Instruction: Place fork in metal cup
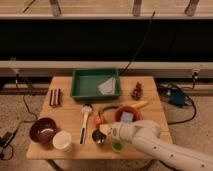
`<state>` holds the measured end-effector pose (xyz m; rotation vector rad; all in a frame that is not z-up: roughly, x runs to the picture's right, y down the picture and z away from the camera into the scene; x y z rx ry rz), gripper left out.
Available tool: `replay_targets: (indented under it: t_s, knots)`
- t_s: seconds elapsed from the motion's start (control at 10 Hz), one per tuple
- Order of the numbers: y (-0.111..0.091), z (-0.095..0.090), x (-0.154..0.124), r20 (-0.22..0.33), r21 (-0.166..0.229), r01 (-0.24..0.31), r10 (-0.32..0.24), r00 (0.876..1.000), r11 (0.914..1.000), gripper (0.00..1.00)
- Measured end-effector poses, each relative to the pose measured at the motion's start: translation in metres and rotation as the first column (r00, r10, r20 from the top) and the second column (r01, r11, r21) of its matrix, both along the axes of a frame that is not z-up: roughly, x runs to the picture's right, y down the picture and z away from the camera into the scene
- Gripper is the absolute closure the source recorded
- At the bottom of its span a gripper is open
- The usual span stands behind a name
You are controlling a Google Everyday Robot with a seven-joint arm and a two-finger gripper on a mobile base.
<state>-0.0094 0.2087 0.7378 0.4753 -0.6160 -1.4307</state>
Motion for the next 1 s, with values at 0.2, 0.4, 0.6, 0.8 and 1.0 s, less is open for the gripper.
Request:
replay_targets:
  t_s: [0.2, 0.4, 0.6, 0.8, 1.0]
  knots:
    - [0.0007, -0.0001, -0.0008, 0.001, -0.002, 0.001, -0.001, 1.000, 1.0000, 1.00]
    - [0.0007, -0.0001, -0.0008, 0.001, -0.002, 0.001, -0.001, 1.000, 1.0000, 1.00]
    - [0.0009, 0.0002, -0.0014, 0.002, -0.003, 0.001, -0.001, 1.000, 1.0000, 1.00]
    - [0.0008, 0.0003, -0.0015, 0.002, -0.003, 0.001, -0.001, 1.000, 1.0000, 0.99]
    - [0.0007, 0.0003, -0.0019, 0.003, -0.003, 0.002, -0.002, 1.000, 1.0000, 0.82]
